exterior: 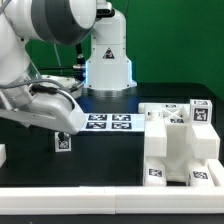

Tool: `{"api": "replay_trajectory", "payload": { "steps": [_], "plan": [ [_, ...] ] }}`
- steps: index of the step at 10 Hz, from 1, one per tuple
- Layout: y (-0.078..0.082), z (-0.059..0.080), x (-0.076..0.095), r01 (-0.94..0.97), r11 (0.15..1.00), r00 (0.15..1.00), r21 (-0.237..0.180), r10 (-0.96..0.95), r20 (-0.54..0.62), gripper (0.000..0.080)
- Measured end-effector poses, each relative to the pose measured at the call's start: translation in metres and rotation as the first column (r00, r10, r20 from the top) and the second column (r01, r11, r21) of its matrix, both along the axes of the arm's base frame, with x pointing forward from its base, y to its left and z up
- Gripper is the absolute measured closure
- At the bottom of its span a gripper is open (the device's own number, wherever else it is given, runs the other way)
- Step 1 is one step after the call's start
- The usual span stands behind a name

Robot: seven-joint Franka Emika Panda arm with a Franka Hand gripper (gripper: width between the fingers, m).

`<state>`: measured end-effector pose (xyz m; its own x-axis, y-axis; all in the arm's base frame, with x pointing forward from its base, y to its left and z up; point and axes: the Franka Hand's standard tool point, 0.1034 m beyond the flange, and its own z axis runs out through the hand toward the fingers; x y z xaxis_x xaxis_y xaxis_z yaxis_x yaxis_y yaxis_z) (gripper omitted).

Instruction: Assemble chair

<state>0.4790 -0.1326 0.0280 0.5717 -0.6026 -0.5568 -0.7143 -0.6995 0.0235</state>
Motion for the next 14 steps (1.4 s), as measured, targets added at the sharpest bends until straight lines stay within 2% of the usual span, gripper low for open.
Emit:
{"api": "replay_trajectory", "payload": {
  "steps": [1, 2, 6, 8, 9, 12, 14],
  "plan": [
    [0.001, 0.001, 0.0, 0.127, 0.992, 0.992, 0.021, -0.126, -0.027, 0.0151],
    [-0.003, 0.002, 0.001, 0.173, 0.985, 0.985, 0.023, -0.172, -0.029, 0.0151],
    [-0.003, 0.0, 0.0, 0.177, 0.984, 0.984, 0.02, -0.176, -0.031, 0.0151],
    [-0.005, -0.005, -0.001, 0.45, 0.889, 0.893, 0.084, -0.446, -0.056, 0.0151],
    [-0.008, -0.005, -0.002, 0.492, 0.864, 0.87, 0.104, -0.489, -0.057, 0.0151],
    [-0.009, -0.006, -0.005, 0.479, 0.872, 0.878, 0.096, -0.476, -0.062, 0.0151],
    [-0.006, -0.011, -0.008, 0.589, 0.802, 0.808, 0.099, -0.579, -0.111, 0.0151]
  ]
}}
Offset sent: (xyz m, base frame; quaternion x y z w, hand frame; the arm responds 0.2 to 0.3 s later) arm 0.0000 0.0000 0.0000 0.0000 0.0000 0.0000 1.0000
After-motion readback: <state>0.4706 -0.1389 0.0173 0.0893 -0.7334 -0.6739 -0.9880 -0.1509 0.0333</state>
